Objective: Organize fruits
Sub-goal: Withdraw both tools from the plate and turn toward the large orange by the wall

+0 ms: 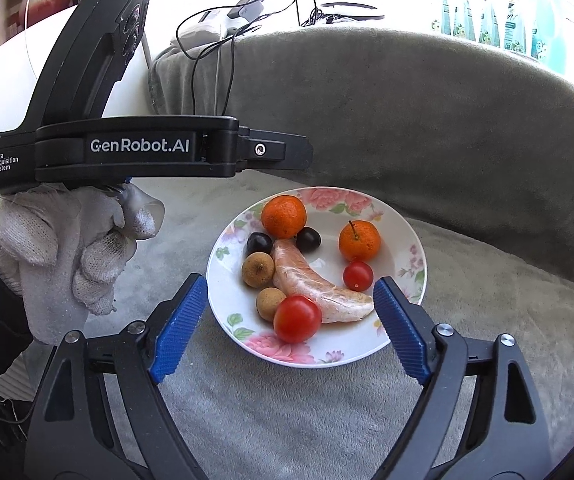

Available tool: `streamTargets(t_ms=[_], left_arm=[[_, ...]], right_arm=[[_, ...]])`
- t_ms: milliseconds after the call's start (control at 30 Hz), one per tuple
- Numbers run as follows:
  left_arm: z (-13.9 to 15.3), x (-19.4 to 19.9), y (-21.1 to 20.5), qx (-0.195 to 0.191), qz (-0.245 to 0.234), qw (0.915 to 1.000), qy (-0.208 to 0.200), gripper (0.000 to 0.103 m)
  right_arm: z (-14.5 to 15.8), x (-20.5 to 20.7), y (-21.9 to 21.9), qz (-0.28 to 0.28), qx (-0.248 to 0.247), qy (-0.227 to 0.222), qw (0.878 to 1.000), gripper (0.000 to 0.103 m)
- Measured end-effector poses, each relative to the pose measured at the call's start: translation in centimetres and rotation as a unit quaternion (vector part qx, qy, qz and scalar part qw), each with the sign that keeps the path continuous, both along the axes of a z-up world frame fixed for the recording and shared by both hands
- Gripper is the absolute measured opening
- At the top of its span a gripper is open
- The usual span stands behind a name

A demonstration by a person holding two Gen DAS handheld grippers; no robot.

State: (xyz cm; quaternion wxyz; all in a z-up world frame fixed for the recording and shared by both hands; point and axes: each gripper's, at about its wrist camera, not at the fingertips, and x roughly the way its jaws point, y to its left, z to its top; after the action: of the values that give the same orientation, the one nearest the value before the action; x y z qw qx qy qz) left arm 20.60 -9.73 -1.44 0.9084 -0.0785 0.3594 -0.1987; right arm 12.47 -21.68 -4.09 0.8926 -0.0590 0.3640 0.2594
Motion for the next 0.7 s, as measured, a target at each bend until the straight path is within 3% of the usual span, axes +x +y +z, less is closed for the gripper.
streamTargets(t_ms=[367, 500, 700], left_arm=[[1.3, -1.7, 0.2, 0.009, 0.006, 0.9998, -0.018, 0.082], [1.7, -2.4, 0.5, 0.009, 0.009, 0.9996, -0.024, 0.082], [2.3, -3.8, 1.4, 0.005, 0.019, 0.9993, -0.032, 0.082]], right_arm=[[0.7, -0.9, 0.4, -0.008, -0.009, -0.012, 1.000, 0.093], [1.1, -1.4, 0.3, -0.015, -0.009, -0.019, 1.000, 0.099], [1.4, -1.9, 0.6, -0.021, -0.015, -0.017, 1.000, 0.101]])
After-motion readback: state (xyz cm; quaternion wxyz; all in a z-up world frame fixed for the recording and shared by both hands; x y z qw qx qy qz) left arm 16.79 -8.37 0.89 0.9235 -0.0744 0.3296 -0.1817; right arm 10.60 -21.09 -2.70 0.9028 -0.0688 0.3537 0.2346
